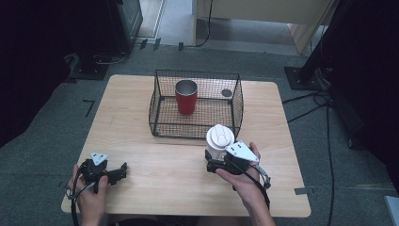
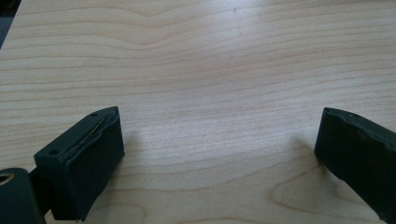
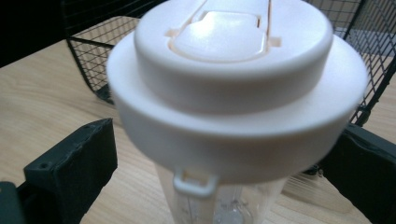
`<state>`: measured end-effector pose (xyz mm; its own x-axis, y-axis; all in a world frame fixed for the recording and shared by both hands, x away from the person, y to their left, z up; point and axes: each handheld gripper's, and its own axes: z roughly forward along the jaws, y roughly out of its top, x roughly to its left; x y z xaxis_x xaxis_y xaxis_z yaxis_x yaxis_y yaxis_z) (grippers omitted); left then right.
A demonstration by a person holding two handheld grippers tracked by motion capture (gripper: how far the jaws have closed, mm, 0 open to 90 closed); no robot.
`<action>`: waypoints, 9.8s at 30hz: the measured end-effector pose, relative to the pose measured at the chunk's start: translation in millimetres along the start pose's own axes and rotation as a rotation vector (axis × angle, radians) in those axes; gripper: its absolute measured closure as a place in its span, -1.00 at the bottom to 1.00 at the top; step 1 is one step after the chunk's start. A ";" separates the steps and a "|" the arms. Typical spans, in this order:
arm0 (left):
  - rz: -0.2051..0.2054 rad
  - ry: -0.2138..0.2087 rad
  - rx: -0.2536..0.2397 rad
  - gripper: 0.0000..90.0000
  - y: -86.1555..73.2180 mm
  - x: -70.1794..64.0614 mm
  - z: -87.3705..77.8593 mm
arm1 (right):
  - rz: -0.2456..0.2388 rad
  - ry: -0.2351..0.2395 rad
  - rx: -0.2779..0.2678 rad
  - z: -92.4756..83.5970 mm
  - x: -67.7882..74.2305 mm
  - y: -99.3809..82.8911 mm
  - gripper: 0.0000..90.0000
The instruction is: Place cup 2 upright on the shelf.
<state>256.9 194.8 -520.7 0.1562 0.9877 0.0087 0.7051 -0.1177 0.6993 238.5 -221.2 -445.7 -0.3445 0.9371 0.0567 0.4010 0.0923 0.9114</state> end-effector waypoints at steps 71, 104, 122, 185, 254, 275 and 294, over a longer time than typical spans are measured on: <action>0.000 0.000 0.000 -0.96 0.0 0.1 0.0 | -0.012 -0.010 -0.336 7.9 26.7 73.8 -0.65; 0.001 0.000 0.001 -0.96 0.1 0.1 0.0 | -0.003 -0.075 -0.427 36.8 5.2 122.7 -0.65; 0.002 0.000 0.001 -0.96 0.1 0.2 -0.1 | -0.021 -0.154 -0.471 72.3 -8.3 135.2 -0.65; 0.002 0.001 0.001 -0.96 0.0 0.2 -0.1 | 0.046 -0.311 -0.173 183.1 -41.1 89.9 -0.65; 0.002 0.000 0.001 -0.96 0.0 0.1 0.0 | 0.091 -0.269 -0.166 184.5 -40.0 86.4 -0.85; 0.003 0.001 0.001 -0.96 0.0 0.2 -0.1 | 0.155 -0.329 -0.178 177.0 -38.9 100.5 -1.00; 0.002 0.000 0.001 -0.96 0.0 0.1 -0.1 | 0.148 -0.288 -0.248 153.6 -44.1 121.9 -1.00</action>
<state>256.9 195.0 -520.7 0.1576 0.9875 0.0106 0.7056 -0.1201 0.6983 432.9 -199.5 -399.7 -0.0328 0.9934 0.1101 0.1994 -0.1014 0.9747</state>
